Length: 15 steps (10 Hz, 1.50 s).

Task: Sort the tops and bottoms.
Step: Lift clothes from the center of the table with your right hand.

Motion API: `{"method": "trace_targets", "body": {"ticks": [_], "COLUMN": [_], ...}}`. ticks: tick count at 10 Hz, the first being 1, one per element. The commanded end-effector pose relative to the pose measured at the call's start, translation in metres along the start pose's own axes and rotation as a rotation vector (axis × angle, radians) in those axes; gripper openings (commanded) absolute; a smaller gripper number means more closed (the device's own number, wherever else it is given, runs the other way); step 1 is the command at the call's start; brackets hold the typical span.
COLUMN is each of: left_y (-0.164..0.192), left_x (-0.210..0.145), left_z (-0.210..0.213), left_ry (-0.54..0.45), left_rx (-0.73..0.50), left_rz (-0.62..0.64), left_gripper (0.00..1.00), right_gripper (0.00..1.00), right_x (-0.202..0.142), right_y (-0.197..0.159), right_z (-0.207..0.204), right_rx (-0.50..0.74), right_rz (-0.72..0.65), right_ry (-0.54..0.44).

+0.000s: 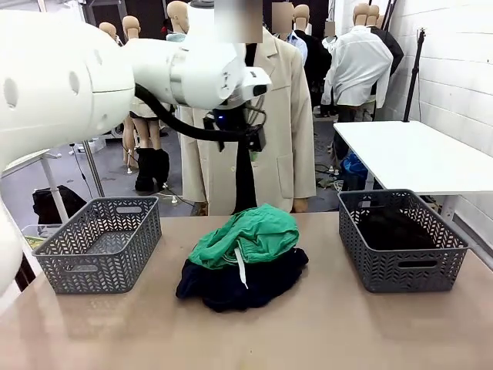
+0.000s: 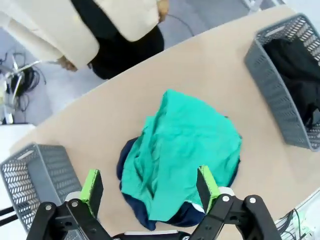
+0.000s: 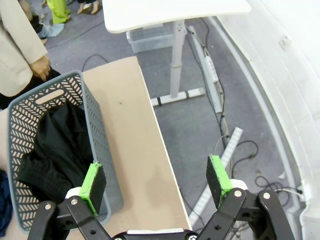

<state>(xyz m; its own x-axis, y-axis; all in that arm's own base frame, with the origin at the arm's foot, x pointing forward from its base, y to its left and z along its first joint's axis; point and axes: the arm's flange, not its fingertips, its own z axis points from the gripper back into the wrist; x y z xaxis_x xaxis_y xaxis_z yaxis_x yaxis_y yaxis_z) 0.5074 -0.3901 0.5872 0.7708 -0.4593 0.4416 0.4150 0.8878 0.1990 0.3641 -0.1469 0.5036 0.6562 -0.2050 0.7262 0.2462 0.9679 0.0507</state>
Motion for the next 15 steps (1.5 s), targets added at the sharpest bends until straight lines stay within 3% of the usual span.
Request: {"method": "trace_targets", "body": {"ticks": [1, 4, 5, 7, 8, 10, 11, 12, 14, 15], "left_y": [0.077, 0.191, 0.218, 0.279, 0.289, 0.305, 0.303, 0.312, 0.312, 0.312], "left_x": [-0.043, -0.156, -0.189, -0.247, -0.265, -0.269, -0.265, -0.268, -0.268, -0.268], "left_z": [0.012, 0.022, 0.016, 0.018, 0.021, 0.027, 0.027, 0.011, 0.011, 0.011], "left_ry": [0.034, 0.092, 0.064, 0.014, -0.02, -0.044, -0.113, -0.012, -0.012, -0.012], "left_rx": [0.05, 0.071, 0.07, 0.007, -0.006, 0.064, 0.082, 0.012, 0.012, 0.012], "left_rz": [0.163, 0.385, 0.355, 0.514, 0.533, 0.456, 0.504, 0.508, 0.508, 0.508], "left_gripper": [0.97, 0.97, 0.97, 0.97, 0.97, 0.97, 0.97, 0.97, 0.97, 0.97], "right_gripper": [1.0, 1.0, 1.0, 1.0, 1.0, 1.0, 1.0, 1.0, 1.0, 1.0], "right_x": [-0.001, -0.001, -0.001, -0.001, -0.001, -0.001, -0.001, -0.001, 0.0, 0.015], "right_y": [0.0, 0.0, 0.0, 0.0, 0.0, 0.0, 0.0, 0.0, 0.0, 0.023], "right_z": [-0.001, -0.001, -0.001, -0.001, -0.001, -0.001, -0.001, -0.001, 0.0, 0.016], "right_rx": [0.001, 0.001, 0.001, 0.001, 0.001, 0.001, 0.001, 0.001, -0.001, 0.001], "right_rz": [-0.004, -0.004, -0.004, -0.004, -0.004, -0.004, -0.004, -0.004, 0.0, 0.049], "right_ry": [0.007, 0.007, 0.007, 0.007, 0.007, 0.007, 0.007, 0.007, 0.0, -0.032]}}
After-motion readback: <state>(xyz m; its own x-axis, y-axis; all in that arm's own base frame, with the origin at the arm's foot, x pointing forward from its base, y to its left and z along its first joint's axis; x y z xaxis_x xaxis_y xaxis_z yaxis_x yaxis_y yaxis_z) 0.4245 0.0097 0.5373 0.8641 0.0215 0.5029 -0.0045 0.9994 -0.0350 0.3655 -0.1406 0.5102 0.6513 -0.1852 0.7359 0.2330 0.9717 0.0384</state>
